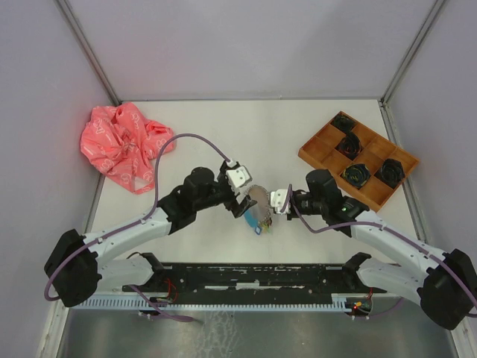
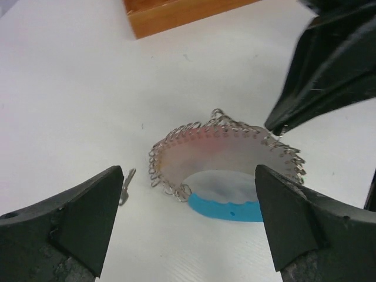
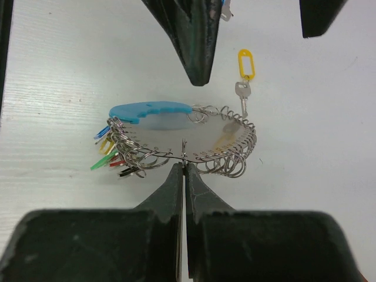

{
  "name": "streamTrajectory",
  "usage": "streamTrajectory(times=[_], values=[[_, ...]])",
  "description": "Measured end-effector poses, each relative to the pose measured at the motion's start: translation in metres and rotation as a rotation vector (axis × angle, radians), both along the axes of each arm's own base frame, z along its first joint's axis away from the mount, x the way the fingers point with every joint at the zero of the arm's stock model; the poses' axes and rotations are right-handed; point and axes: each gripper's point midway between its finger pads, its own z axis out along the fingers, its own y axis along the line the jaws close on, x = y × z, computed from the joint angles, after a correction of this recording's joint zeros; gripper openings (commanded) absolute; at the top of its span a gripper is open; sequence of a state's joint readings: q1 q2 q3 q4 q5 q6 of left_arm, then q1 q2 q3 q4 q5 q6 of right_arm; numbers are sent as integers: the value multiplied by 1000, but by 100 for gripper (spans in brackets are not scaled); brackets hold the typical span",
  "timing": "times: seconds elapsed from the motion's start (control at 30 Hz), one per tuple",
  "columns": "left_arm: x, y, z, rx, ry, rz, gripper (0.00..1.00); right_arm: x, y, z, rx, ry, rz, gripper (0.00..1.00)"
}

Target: Put the keys on the keyring

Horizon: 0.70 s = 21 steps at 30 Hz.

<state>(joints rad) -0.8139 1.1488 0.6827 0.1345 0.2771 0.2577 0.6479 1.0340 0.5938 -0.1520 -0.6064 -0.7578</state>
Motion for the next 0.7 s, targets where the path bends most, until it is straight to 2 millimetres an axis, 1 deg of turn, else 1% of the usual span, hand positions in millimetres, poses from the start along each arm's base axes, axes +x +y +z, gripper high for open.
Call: streamTrajectory(times=[0.23, 0.33, 0.4, 0.47, 0.57, 0.7], values=[[37, 31, -18, -89, 196, 371, 99, 1, -12, 1, -45, -8, -45, 1], [52, 49, -26, -134, 292, 504, 99, 1, -15, 1, -58, 0, -58, 1], [60, 62, -30, -167, 350, 582, 99, 1, -16, 6, -44, -5, -74, 1], [67, 73, -34, -189, 396, 643, 100, 2, -17, 14, -3, -34, -92, 1], [74, 90, -46, -204, 470, 732, 95, -2, -20, 17, 50, -62, -119, 1], [75, 109, -75, -150, 586, 845, 92, -5, -27, 14, 49, -67, -142, 1]])
